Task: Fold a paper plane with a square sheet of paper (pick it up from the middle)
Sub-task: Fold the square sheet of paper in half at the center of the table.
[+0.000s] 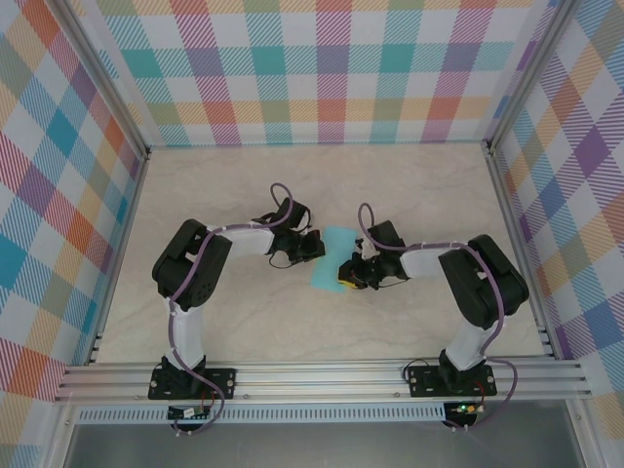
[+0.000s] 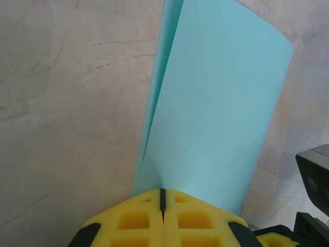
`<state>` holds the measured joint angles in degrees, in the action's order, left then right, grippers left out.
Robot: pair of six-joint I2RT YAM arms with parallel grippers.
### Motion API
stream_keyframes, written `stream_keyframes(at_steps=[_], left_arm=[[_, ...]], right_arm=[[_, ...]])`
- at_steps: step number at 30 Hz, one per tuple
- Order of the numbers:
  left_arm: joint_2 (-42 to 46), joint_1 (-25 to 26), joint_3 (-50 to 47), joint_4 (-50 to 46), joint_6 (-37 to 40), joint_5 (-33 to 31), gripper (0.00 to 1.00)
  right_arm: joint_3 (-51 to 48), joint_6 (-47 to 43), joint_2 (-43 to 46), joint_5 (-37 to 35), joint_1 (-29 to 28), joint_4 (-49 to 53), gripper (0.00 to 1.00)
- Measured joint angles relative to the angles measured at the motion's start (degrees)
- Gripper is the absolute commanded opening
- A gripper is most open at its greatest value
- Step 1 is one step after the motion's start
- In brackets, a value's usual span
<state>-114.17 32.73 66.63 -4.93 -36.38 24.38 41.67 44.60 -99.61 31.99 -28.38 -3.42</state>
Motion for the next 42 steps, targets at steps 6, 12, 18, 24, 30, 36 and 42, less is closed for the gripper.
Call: stream_keyframes(at_steps=[6,12,18,24,30,36,42], left_arm=[[0.0,0.0,0.0,0.02,0.0,0.0,0.0],[0.0,0.0,0.0,0.02,-0.02,0.02,0.0],[0.0,0.0,0.0,0.04,-0.02,0.0,0.0],[0.0,0.0,0.0,0.02,-0.02,0.0,0.0],[0.0,0.0,0.0,0.02,-0.02,0.0,0.0],[0.0,0.0,0.0,0.02,-0.02,0.0,0.0],[0.0,0.0,0.0,0.02,-0.02,0.0,0.0]], right_arm=[[-1.11,0.26,2.36,0.39,-0.04,-0.15,0.16],[-2.91,1.07,2.78,1.42,-1.03,-1.7,0.16],[-3.82,1.07,2.12,1.7,-1.27,-2.56,0.16],[-4.22,1.05,2.93,1.7,-1.38,-2.36,0.16],[-4.22,0.66,2.58,1.36,-1.79,-2.25,0.16],[-1.95,-1.73,2.84,-2.82,-3.39,2.93,0.15],[-1.7,-2.16,3.06,-4.15,-3.93,3.67,0.15]])
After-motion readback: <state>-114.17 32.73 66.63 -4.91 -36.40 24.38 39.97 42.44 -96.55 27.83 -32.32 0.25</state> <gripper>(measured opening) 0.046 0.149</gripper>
